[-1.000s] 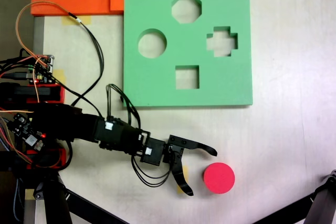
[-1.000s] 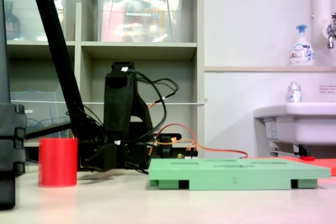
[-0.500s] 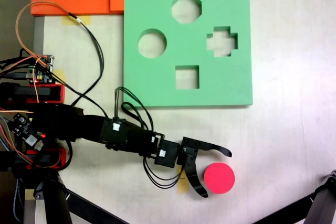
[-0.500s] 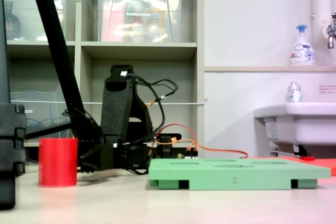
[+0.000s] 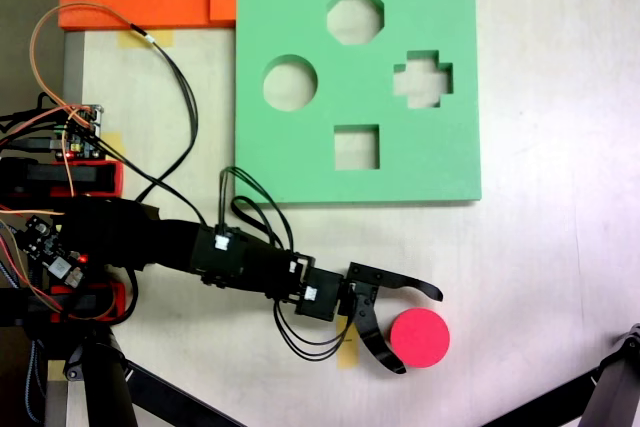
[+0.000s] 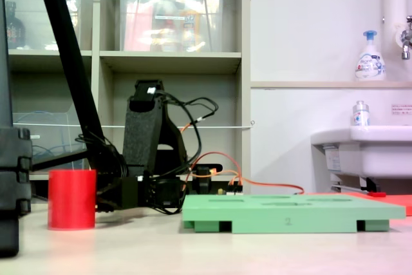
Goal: Put the cylinder block into the corresponding hole
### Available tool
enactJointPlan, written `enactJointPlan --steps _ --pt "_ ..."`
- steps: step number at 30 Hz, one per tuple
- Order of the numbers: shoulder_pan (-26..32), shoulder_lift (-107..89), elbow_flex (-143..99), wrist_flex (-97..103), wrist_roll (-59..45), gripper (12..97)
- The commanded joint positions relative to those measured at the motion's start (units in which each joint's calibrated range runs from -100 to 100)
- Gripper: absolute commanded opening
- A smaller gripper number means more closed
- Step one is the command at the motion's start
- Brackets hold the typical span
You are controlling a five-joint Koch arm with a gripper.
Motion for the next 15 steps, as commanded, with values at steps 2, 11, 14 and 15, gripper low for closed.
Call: enactJointPlan --steps 2,11,14,15 --pt "-0.24 -0.22 2.86 -0.96 1.12 69.0" --pt "-0.29 2.57 7.94 -2.5 1.27 70.9" --pt "-0.29 2.85 8.74 -2.5 1.27 67.9" --pt "-0.29 2.85 8.74 -2.41 1.27 65.4"
